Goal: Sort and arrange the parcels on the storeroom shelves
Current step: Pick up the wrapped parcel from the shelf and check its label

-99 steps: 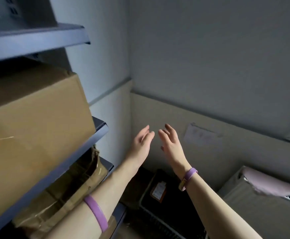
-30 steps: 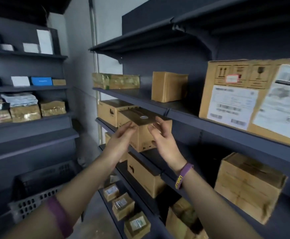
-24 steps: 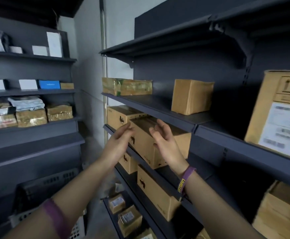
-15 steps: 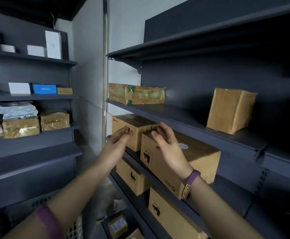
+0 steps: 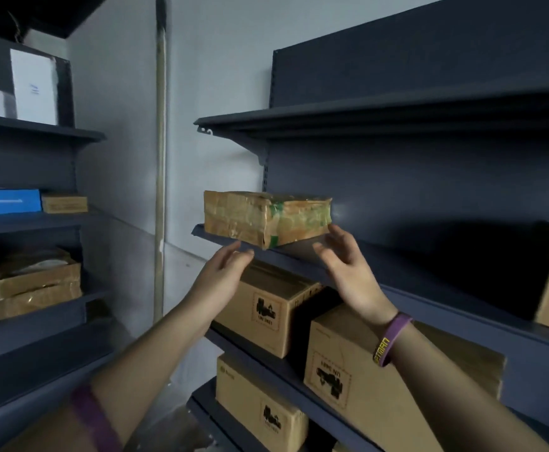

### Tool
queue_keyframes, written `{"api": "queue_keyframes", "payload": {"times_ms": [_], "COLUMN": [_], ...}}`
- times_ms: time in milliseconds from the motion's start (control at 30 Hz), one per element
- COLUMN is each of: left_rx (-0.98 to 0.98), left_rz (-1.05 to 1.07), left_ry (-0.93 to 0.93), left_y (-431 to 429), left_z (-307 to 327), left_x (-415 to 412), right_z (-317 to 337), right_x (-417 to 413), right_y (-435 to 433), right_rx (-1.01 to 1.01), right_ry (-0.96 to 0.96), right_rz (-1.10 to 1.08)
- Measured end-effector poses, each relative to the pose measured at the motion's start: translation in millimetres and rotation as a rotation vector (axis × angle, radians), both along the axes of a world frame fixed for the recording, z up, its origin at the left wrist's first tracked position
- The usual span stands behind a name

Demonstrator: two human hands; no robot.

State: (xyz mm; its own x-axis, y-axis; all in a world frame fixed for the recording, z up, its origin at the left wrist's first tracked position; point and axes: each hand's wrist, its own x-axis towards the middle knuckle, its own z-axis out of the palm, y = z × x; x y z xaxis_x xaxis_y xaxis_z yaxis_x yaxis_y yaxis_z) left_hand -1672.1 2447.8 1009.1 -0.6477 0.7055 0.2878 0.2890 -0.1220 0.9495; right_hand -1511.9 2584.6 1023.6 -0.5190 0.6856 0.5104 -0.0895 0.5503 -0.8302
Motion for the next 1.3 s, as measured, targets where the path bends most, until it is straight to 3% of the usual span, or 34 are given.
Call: {"api": "queue_keyframes", "payload": {"times_ms": [167,367,533,833,1067,1300], "left_rx": [-0.010,-0.004,-0.013,-0.080,0.064,0.149], "left_rz": [-0.005,0.092,0.090,0.242,0.161,0.021], "left_ry": [-0.021,-0.010,-0.113,-0.188,-0.239,-0.277], "left_y": [48.7,107.0,147.7,195.2,193.5,157.4], "left_z": [11.9,32.2,45.6,43.9,31.4,32.3], "left_x": [-52.7,-111.1,-151.2,-196.7,-224.2,-245.9], "right_z": [23.5,58.6,72.3,66.9,65.7,71.7], "right_x": [-30.7,-71.3,-118.6,-186.8,-199.6,-167.5], "right_y": [62.7,161.9,231.4,321.1,316.6,242.8], "right_rx": [0.015,0.028,0.037,-0.073,-0.172,-0.178], "right_ry": [-0.024,-0.210,-0.329,-0.222,-0.258,-0.275], "right_rz": [-0.137,-0.261,-0.348,-0.428,-0.491,-0.520]}}
